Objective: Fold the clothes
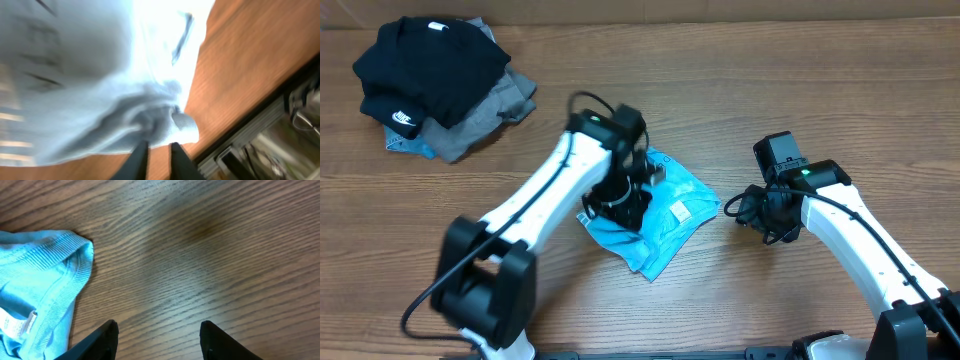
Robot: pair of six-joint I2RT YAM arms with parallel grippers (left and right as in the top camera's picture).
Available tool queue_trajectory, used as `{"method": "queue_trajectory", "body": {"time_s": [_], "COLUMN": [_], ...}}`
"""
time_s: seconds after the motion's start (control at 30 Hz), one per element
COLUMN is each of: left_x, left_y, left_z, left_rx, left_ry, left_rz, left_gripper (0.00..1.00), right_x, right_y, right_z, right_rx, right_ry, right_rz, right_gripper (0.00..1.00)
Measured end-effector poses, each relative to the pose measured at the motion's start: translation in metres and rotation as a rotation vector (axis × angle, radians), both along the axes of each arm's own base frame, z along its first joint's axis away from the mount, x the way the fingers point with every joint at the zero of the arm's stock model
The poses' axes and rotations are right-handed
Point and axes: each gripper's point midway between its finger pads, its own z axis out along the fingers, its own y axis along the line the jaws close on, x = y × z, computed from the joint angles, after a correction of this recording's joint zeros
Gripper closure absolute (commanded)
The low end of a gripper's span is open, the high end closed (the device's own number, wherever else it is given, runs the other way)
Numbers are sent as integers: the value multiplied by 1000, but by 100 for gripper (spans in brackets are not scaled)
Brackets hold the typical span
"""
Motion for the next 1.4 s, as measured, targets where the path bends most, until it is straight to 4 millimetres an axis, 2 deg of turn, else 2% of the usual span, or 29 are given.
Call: {"method": "queue_trajectory", "body": {"time_s": [0.07, 0.17, 0.33, 0.43, 0.53, 0.63, 0.73, 0.87, 0.97, 1.0, 1.03, 1.13, 1.23, 1.33, 1.4], "left_x": [11, 12, -29, -52, -58, -51, -38, 0, 37, 48, 59, 84, 95, 101, 101], "left_y": [-3, -11, -17, -14, -11, -14, -18, -29, -24, -19, -13, 14, 35, 45, 44], "left_z": [6, -4, -55, -83, -95, -92, -72, -23, 8, 14, 18, 19, 13, -4, -20], "left_rx": [-31, -45, -13, 9, 14, 6, -1, -38, -54, -53, -51, -23, -10, -44, -91], "left_ry": [-56, -76, -5, 33, 49, 45, 50, -20, -135, -172, -206, -266, -268, -216, -160], "left_rz": [9, 5, -27, -23, 7, 49, 79, 111, 144, 162, 179, 229, 243, 233, 212], "left_gripper": [96, 96, 96, 96, 93, 86, 77, 44, 32, 25, 24, 16, 13, 12, 11], "right_x": [0, 0, 3, 4, 6, 6, 6, 7, 12, 14, 16, 21, 21, 18, 16], "right_y": [0, 0, 1, 1, 2, 2, 2, 6, 17, 23, 27, 48, 62, 73, 80], "right_z": [0, 0, 0, 0, 0, 0, 0, 1, 3, 4, 5, 12, 16, 18, 19], "right_rx": [0, 0, 2, 4, 6, 6, 6, 26, 86, 113, 136, 241, 300, 330, 342], "right_ry": [-1, -2, -11, -17, -23, -24, -24, -28, -53, -62, -72, -116, -140, -145, -148], "right_rz": [1, 1, 1, 0, 1, 1, 1, 21, 81, 108, 135, 252, 328, 381, 411], "right_gripper": [43, 42, 41, 41, 42, 42, 41, 42, 43, 43, 43, 44, 47, 47, 48]}}
